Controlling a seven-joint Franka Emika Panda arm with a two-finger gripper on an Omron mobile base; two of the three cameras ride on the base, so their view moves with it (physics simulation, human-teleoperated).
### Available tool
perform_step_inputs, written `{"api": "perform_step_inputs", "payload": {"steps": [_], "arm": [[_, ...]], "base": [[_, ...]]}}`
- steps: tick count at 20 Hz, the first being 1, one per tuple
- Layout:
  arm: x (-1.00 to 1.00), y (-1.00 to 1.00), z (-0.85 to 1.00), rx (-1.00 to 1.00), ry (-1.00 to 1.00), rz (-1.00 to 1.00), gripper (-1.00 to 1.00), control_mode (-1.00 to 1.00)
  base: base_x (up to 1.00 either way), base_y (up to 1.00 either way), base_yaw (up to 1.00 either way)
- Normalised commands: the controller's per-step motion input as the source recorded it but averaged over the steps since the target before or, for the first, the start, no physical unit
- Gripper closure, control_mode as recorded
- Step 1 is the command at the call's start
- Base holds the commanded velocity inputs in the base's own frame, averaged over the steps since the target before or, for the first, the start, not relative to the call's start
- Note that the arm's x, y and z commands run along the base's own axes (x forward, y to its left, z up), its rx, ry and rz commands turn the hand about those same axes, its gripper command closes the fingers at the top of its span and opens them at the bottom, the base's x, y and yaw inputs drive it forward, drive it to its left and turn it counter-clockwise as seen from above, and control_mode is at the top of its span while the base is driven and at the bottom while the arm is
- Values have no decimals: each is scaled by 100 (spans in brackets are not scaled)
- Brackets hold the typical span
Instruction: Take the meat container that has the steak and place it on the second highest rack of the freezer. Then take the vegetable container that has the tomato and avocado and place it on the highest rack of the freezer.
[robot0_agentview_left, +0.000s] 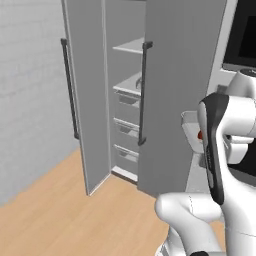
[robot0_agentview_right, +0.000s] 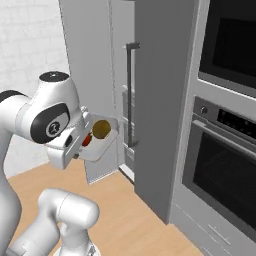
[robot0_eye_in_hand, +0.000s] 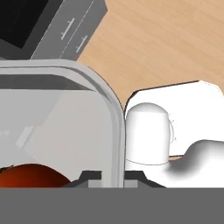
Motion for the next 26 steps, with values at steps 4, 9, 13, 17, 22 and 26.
{"api": "perform_step_inputs", "payload": {"steps": [4,9,13,17,22,26], "arm": [[0,0,0,0,0,0,100,100],[0,0,0,0,0,0,100,100],[0,0,0,0,0,0,100,100],[0,0,0,0,0,0,100,100],[0,0,0,0,0,0,100,100],[0,0,0,0,0,0,100,100]], "base": [[29,64,-53],[14,81,-50],[16,100,-35],[26,94,-22],[35,65,-15],[44,14,-9]]}}
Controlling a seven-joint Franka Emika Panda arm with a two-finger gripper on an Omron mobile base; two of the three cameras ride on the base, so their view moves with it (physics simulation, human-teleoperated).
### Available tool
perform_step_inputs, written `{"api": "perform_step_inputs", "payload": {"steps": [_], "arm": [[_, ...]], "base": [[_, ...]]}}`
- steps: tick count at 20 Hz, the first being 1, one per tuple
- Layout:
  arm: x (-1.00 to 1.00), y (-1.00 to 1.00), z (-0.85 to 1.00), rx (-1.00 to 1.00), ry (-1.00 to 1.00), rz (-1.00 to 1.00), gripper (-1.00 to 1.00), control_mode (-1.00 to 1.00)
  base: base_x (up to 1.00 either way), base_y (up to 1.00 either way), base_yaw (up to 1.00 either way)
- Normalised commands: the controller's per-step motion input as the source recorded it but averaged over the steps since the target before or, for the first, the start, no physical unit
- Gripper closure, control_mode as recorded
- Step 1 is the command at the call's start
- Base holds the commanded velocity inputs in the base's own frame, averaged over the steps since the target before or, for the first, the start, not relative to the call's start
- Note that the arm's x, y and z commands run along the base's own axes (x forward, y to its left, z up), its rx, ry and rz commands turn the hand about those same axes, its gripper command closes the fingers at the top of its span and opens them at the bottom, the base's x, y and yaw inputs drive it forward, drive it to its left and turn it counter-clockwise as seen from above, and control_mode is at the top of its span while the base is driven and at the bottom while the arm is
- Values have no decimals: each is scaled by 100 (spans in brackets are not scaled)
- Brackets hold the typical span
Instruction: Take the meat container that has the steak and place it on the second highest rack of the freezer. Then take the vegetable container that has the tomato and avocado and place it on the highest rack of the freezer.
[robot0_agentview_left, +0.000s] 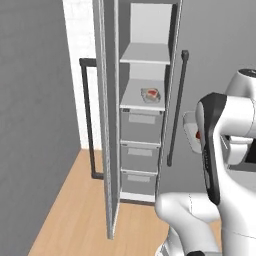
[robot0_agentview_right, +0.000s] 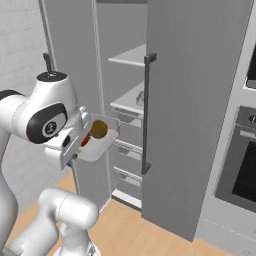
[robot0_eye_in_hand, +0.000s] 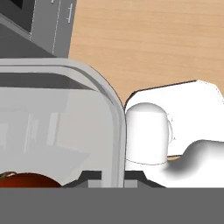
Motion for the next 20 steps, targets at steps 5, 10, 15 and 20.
{"api": "perform_step_inputs", "payload": {"steps": [5,10,15,20], "arm": [[0,0,0,0,0,0,100,100],[0,0,0,0,0,0,100,100],[0,0,0,0,0,0,100,100],[0,0,0,0,0,0,100,100]], "base": [[65,0,-3],[38,25,3],[6,46,13],[16,22,11]]}}
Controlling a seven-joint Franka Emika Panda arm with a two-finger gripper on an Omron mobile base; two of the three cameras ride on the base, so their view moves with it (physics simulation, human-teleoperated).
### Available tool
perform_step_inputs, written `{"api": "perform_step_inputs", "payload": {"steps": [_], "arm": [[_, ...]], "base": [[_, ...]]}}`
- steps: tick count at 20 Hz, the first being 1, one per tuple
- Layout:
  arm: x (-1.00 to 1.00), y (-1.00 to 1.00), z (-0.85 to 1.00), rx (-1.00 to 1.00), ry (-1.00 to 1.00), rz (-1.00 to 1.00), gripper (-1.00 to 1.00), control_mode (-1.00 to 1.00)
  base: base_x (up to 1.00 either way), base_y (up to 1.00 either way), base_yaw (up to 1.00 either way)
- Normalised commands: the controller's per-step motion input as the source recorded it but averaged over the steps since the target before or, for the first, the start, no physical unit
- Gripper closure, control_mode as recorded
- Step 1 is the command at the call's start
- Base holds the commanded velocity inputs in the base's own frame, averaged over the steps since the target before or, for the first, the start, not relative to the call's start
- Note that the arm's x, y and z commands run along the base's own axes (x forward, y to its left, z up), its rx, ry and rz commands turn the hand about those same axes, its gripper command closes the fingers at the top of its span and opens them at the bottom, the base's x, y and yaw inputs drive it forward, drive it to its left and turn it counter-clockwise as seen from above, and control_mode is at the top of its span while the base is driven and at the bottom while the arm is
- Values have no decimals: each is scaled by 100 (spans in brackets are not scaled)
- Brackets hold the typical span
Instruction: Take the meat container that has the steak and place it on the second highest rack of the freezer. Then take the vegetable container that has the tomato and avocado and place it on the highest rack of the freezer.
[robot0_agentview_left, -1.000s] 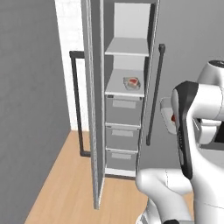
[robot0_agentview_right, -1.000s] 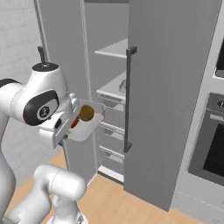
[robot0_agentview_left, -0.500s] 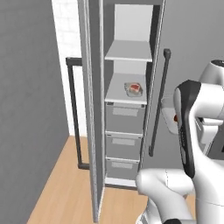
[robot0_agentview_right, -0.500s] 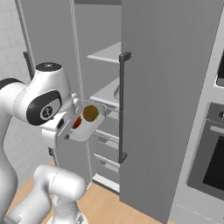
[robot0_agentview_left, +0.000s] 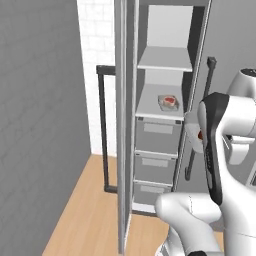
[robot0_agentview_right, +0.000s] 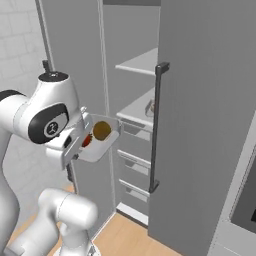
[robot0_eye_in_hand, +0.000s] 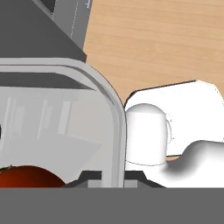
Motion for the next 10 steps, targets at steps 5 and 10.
{"api": "perform_step_inputs", "payload": {"steps": [5,10], "arm": [[0,0,0,0,0,0,100,100],[0,0,0,0,0,0,100,100]], "base": [[48,1,2],[17,5,10]]}}
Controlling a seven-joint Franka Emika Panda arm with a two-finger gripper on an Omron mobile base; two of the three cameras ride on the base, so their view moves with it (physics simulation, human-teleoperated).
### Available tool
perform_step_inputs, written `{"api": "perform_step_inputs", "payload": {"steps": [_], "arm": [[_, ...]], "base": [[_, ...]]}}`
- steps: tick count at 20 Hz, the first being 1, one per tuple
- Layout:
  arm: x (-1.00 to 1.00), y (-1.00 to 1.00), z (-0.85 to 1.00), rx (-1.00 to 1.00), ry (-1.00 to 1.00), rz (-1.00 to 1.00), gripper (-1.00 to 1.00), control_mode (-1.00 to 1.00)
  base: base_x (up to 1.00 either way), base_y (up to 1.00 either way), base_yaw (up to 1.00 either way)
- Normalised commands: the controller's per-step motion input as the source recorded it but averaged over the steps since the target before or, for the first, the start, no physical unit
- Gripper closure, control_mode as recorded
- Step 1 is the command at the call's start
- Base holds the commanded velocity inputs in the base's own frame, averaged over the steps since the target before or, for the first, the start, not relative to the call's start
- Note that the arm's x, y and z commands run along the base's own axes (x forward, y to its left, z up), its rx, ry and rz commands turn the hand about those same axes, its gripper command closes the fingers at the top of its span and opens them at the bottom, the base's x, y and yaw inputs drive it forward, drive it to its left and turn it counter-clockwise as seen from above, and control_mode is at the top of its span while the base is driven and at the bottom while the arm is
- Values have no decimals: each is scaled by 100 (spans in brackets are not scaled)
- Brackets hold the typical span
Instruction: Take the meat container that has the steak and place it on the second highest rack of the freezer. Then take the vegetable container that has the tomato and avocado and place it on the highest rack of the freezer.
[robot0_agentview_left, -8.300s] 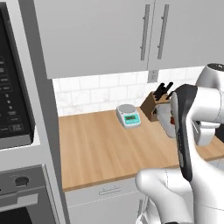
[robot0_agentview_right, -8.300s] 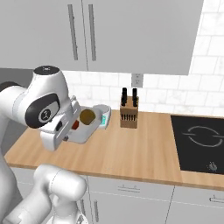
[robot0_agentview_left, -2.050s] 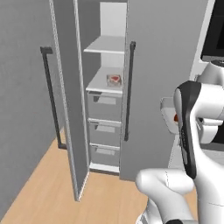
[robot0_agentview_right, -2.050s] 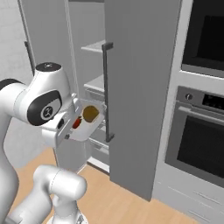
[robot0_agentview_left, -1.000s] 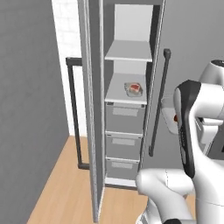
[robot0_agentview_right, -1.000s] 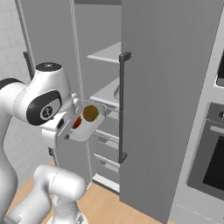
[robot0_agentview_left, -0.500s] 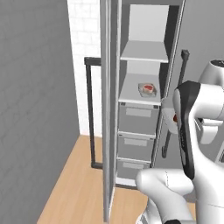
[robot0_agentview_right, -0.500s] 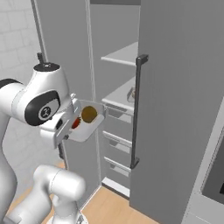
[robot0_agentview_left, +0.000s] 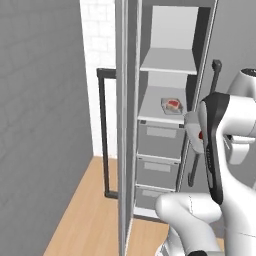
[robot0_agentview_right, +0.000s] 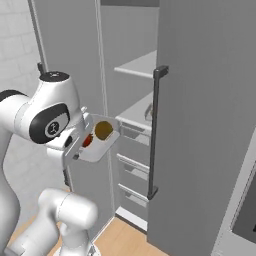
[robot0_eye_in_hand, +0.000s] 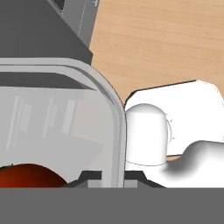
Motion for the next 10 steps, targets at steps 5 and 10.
{"api": "perform_step_inputs", "payload": {"steps": [5,10], "arm": [[0,0,0,0,0,0,100,100],[0,0,0,0,0,0,100,100]], "base": [[32,2,12],[61,0,8]]}}
